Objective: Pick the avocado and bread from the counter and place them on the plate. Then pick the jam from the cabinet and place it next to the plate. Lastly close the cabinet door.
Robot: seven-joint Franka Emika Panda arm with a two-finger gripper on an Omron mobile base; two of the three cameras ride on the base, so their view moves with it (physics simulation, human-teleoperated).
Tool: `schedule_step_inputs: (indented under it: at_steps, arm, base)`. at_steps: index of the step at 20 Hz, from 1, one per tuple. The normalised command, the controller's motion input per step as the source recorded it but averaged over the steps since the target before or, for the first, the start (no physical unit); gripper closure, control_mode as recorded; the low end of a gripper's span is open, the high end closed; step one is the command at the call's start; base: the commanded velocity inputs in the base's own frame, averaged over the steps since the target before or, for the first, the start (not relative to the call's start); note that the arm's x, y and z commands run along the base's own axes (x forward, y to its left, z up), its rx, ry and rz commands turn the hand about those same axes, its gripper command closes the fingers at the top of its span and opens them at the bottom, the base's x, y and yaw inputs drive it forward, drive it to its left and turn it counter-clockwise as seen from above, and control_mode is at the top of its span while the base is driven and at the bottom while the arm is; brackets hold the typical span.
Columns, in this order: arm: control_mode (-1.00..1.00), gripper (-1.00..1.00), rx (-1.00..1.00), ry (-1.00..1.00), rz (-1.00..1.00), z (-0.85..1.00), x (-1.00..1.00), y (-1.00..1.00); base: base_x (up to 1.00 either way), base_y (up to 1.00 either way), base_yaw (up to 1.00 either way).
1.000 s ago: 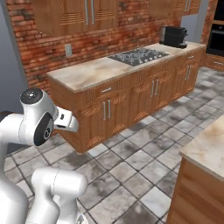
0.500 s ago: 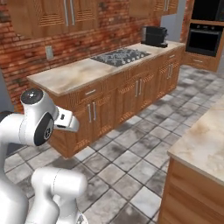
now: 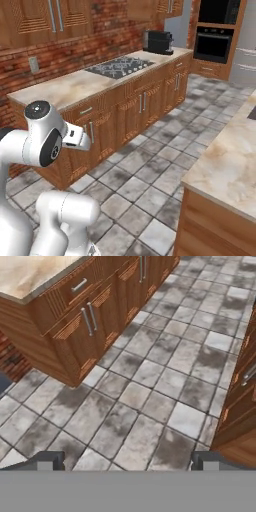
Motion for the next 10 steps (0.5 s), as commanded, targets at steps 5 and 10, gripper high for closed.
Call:
schedule_step_inputs:
  at_steps: [5,10]
  arm:
    - [1.0,-1.0,0.0,0.0,0.0,0.0,0.0,0.0]
    - [1.0,-1.0,0.0,0.0,0.0,0.0,0.0,0.0]
  base:
    - [0.48,0.24,-0.25]
    - [0.55,0.32,-0.25]
